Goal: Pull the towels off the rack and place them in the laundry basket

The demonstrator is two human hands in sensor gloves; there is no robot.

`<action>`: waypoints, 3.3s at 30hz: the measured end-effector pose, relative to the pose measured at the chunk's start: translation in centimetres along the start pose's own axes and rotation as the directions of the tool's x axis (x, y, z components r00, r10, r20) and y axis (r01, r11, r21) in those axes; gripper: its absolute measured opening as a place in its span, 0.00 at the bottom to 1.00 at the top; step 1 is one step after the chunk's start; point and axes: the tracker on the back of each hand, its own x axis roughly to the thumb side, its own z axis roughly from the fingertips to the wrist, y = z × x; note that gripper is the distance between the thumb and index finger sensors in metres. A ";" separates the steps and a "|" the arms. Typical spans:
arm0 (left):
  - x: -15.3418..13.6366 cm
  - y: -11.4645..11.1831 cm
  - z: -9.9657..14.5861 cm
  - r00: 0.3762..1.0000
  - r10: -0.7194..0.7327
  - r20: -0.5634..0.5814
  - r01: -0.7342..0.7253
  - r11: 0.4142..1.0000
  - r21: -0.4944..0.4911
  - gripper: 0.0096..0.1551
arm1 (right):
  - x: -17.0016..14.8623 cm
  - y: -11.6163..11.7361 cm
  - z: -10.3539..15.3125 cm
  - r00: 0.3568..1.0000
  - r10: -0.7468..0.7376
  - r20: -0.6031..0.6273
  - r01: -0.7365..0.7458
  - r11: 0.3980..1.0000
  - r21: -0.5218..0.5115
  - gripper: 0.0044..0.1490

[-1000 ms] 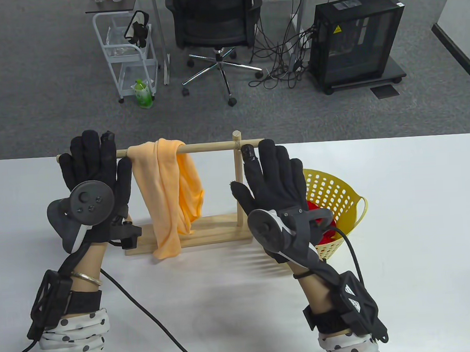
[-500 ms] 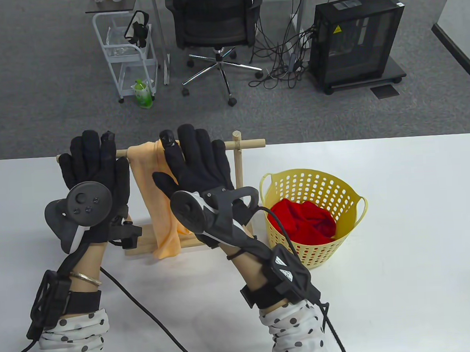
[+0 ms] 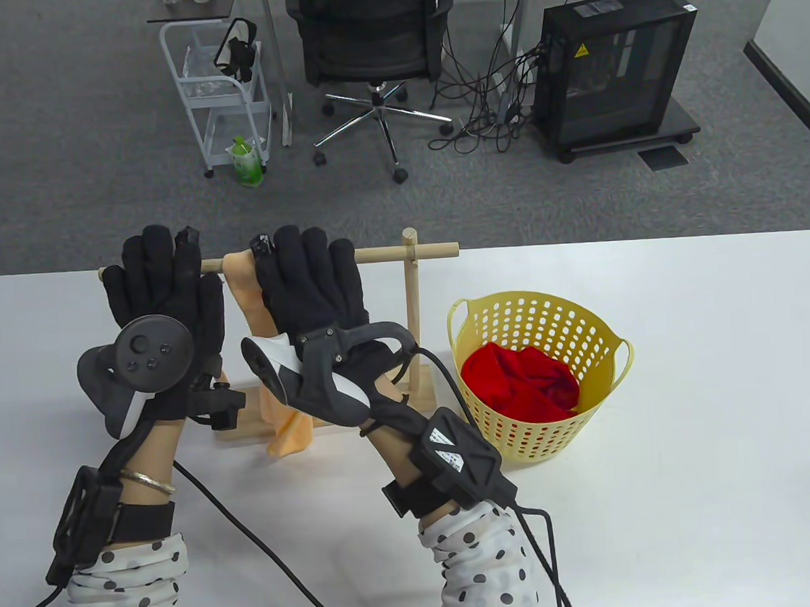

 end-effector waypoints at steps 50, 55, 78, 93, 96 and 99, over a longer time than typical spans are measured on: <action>0.1 -0.2 -0.1 1.000 -0.020 -0.011 0.020 1.000 0.013 0.38 | -19.5 -17.5 3.3 0.956 -0.168 -0.241 0.068 0.925 -0.375 0.24; 0.2 -0.2 0.0 1.000 -0.025 -0.011 0.025 1.000 0.013 0.38 | -20.9 -14.0 3.7 0.931 -0.217 -0.295 0.123 0.944 -0.306 0.24; 0.2 -0.2 0.2 1.000 -0.031 -0.006 0.031 0.999 0.017 0.38 | -23.0 0.8 11.4 0.928 0.070 -0.367 0.139 0.847 0.513 0.39; 1.0 0.7 0.2 0.998 0.029 -0.054 -0.030 0.999 -0.022 0.41 | -22.3 1.2 13.3 0.956 0.096 -0.277 0.074 0.836 0.544 0.43; 1.1 0.7 0.3 0.999 0.025 -0.044 -0.026 0.999 -0.019 0.40 | -22.5 1.2 13.7 0.956 0.094 -0.278 0.073 0.843 0.533 0.43; 1.3 0.8 0.7 1.000 0.028 -0.014 -0.028 1.000 -0.001 0.40 | -22.6 1.3 14.2 0.955 0.091 -0.282 0.078 0.841 0.535 0.44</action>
